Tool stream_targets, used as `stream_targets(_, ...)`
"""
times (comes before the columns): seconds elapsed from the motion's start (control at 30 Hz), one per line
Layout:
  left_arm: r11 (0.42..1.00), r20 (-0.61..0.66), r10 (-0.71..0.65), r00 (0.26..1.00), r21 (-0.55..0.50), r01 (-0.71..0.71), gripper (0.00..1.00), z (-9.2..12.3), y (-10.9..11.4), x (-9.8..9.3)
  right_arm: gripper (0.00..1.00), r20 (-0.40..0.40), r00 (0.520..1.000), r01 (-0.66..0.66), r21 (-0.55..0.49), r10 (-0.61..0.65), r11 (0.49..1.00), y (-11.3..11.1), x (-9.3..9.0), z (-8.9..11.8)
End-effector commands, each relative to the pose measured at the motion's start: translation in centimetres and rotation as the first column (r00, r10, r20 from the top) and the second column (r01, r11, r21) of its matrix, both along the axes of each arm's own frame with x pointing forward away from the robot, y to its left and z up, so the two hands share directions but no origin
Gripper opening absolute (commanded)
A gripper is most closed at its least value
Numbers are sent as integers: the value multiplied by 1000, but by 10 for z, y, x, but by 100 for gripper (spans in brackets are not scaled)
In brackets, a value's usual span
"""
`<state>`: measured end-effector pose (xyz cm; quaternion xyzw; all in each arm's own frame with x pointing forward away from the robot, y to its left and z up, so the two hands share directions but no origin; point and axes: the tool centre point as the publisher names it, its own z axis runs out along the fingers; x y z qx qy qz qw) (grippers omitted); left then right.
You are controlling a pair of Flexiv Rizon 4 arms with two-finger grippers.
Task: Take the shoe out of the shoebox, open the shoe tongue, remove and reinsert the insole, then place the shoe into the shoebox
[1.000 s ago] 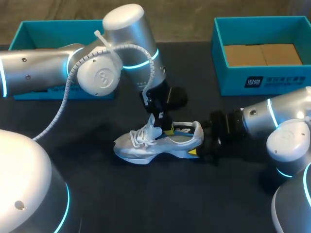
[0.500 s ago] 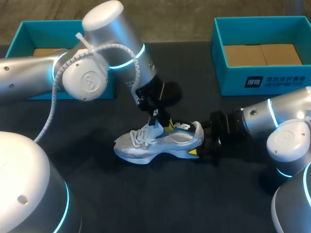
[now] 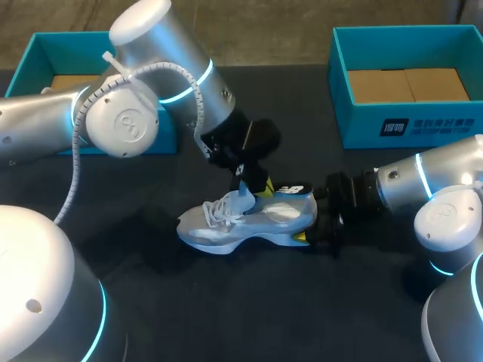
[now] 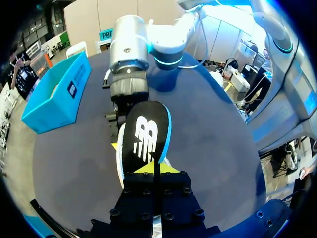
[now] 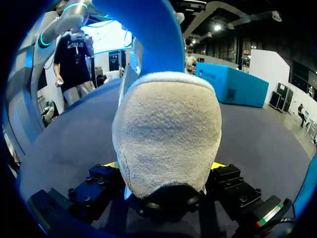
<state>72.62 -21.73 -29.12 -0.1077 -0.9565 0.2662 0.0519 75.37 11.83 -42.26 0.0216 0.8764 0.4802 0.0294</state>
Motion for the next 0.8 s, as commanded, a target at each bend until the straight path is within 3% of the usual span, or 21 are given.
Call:
stream_targets(0.03, 1000, -1, -7, 1000, -4, 7, 0, 0, -14, 3, 0, 0, 1000, 1, -1, -1, 1000, 2, 0, 0)
stream_targets(0.3, 999, -3, -14, 1000, -33, 14, 0, -4, -41, 6, 0, 0, 1000, 1, -1, -1, 1000, 2, 0, 0)
stream_targets(0.47, 999, 10, -5, 1000, -37, 6, 0, -8, -41, 1, 0, 0, 1000, 1, -1, -1, 1000, 2, 0, 0)
stream_targets(0.5, 999, 11, -4, 1000, -37, 4, 4, -8, -41, 1, 0, 0, 1000, 1, -1, -1, 1000, 2, 0, 0)
stream_targets(0.53, 999, 17, 0, 1000, -37, 1, 15, -9, -40, 0, 0, 0, 1000, 1, -1, -1, 1000, 2, 0, 0)
stream_targets(0.6, 999, 25, 5, 1000, -39, -4, 19, -10, -39, 0, 0, 0, 1000, 1, -1, -1, 1000, 2, 0, 0)
stream_targets(0.67, 999, 50, 13, 999, -40, -11, 36, -10, -37, -1, 0, 0, 1000, 1, -1, -1, 1000, 2, 0, 0)
stream_targets(0.8, 999, 102, 26, 994, -45, -21, 40, -9, -36, -3, 0, 0, 1000, 1, -1, -1, 1000, 2, 0, 0)
